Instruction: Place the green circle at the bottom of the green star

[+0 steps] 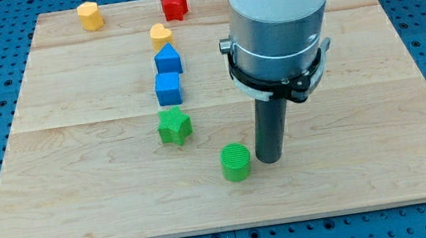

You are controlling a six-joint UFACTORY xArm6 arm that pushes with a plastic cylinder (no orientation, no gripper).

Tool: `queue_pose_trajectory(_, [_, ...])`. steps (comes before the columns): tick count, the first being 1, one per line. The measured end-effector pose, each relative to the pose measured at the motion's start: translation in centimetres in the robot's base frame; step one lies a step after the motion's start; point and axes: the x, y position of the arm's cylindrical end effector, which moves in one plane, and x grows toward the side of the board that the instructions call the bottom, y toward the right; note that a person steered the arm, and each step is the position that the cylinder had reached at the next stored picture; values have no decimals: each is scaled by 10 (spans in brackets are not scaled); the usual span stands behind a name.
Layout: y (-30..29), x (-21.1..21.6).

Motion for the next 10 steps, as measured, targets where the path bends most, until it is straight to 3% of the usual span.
queue_pose_trajectory(2, [-37, 22])
queue_pose_trajectory(10, [-82, 5])
